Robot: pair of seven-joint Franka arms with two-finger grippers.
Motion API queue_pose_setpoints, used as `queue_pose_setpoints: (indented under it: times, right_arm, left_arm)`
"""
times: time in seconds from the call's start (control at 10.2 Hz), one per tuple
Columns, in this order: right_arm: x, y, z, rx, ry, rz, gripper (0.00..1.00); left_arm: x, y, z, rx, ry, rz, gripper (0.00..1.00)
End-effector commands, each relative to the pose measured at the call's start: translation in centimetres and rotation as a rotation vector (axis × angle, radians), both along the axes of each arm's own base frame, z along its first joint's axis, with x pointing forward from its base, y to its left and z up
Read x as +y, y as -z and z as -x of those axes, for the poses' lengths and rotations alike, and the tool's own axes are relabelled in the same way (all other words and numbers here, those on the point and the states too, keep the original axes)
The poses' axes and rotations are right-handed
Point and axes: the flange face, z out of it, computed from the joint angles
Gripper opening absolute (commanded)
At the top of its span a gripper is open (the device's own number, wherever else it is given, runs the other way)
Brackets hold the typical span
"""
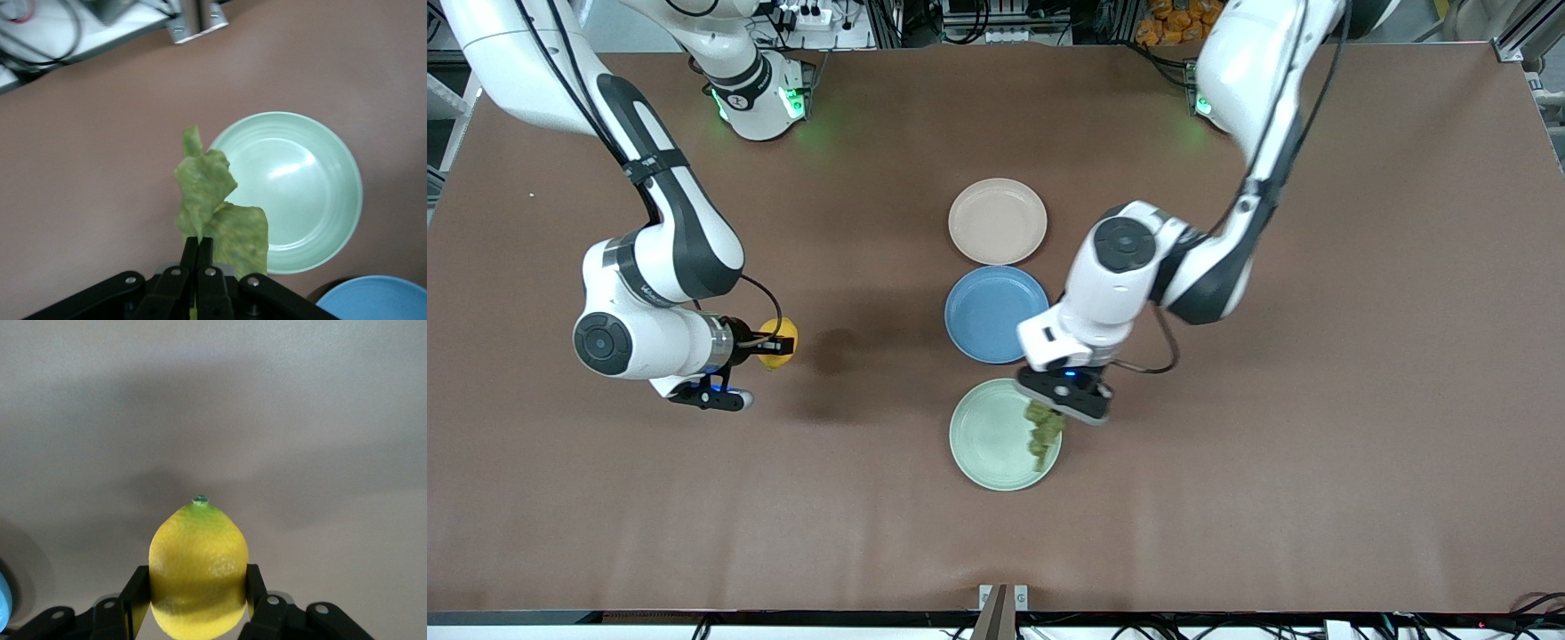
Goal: Pick lemon and lettuce from plates
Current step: 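Carry the lemon aside with the right gripper while the left lifts lettuce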
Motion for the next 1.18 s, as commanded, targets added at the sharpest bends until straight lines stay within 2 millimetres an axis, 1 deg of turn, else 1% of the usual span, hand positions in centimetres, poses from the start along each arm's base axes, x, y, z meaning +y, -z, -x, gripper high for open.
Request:
queue_pose_setpoints:
  times: [0.0, 0.1, 0.29, 0.39, 0.49, 0.59, 0.69, 0.79, 0.88, 0.98, 1.08]
  right_arm:
    - [-0.9, 1.6, -0.1, 0.011, 0.007, 0.01, 0.0]
    - [-1.8, 2.6, 0.1, 0.007, 0.018, 0.023, 0.0]
    - [-2.8, 3.5, 0.3, 0.016, 0.029, 0.033, 0.0]
    - [-3.4, 4.6, 0.4, 0.028, 0.023, 0.052, 0.0]
    - [-3.4, 4.9, 0.5, 0.035, 0.021, 0.053, 0.0]
    - [-3.3, 5.1, 0.6, 0.039, 0.019, 0.054, 0.27]
    - [-3.7, 5.2, 0.6, 0.047, 0.024, 0.055, 0.85]
    - [-4.8, 5.3, 0.5, 0.054, 0.032, 0.053, 1.0]
    - [-4.9, 5.0, 0.4, 0.05, 0.034, 0.051, 1.0]
    - [-4.9, 4.8, 0.3, 0.051, 0.044, 0.053, 1.0]
    - [-4.9, 4.0, 0.1, 0.045, 0.041, 0.05, 1.0]
  left_arm:
    - [6.3, -2.8, -1.5, 0.053, -0.084, -0.025, 0.0]
    - [9.2, -2.8, -2.5, 0.079, -0.112, -0.047, 0.0]
    - [15.0, -1.8, -4.2, 0.13, -0.072, -0.11, 0.0]
    - [17.1, -1.3, -4.5, 0.167, -0.071, -0.13, 0.0]
    - [19.2, -0.3, -4.8, 0.212, -0.11, -0.137, 0.0]
    - [21.6, 0.8, -5.1, 0.255, -0.145, -0.144, 0.0]
    - [24.0, 2.5, -5.5, 0.298, -0.18, -0.141, 0.0]
    - [25.3, 5.3, -4.8, 0.366, -0.205, -0.135, 0.0]
    - [25.5, 7.8, -4.1, 0.412, -0.214, -0.144, 0.0]
    - [26.5, 9.5, -4.0, 0.438, -0.227, -0.15, 0.0]
    - [27.8, 10.8, -4.1, 0.457, -0.244, -0.15, 0.0]
